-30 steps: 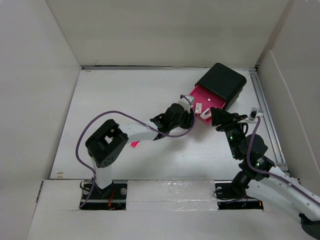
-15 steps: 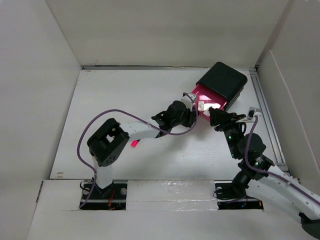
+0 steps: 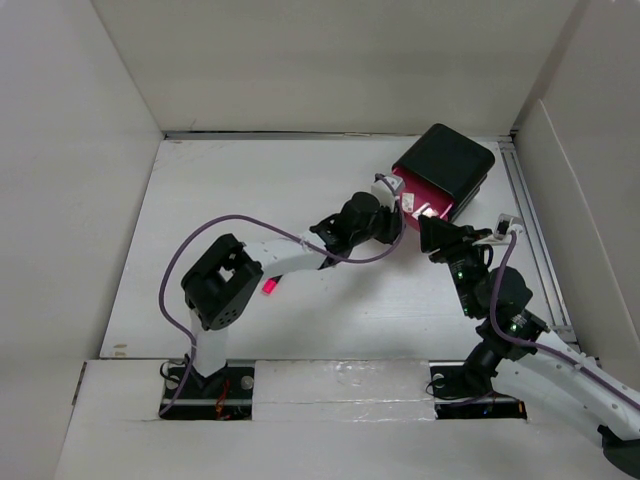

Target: Organize the desk

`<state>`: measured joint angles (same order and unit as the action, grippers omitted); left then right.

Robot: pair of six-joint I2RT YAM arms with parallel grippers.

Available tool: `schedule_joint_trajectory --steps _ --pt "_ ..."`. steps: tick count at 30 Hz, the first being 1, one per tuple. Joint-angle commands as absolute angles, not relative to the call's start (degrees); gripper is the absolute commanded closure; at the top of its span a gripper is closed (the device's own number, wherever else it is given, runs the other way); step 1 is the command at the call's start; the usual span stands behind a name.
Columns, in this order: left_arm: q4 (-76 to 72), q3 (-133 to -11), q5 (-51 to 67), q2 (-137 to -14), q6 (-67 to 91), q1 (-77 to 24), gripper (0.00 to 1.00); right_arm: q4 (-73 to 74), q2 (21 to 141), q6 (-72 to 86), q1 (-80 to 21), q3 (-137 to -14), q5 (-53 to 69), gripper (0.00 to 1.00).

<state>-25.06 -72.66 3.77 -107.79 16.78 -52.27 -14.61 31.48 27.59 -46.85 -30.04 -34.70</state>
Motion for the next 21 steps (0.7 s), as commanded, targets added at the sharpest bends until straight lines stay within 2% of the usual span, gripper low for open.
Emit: schedule_joint_trajectory --steps 1,10,21 --pt "-28.04 -77.34 3.60 -108.45 15.47 -52.03 0.92 -16.79 30.85 26.63 -46.58 -32.08 -35.33 0.55" --pt "-25.23 -85.77 2.38 -114.96 14.15 -52.03 0.92 -16.70 30.32 26.54 -46.58 -31.99 -35.68 0.55" --pt "-26.72 -90.34 -3.42 -118.39 17.31 -52.03 0.90 -16.61 28.74 27.07 -46.58 -31.47 -35.68 0.55"
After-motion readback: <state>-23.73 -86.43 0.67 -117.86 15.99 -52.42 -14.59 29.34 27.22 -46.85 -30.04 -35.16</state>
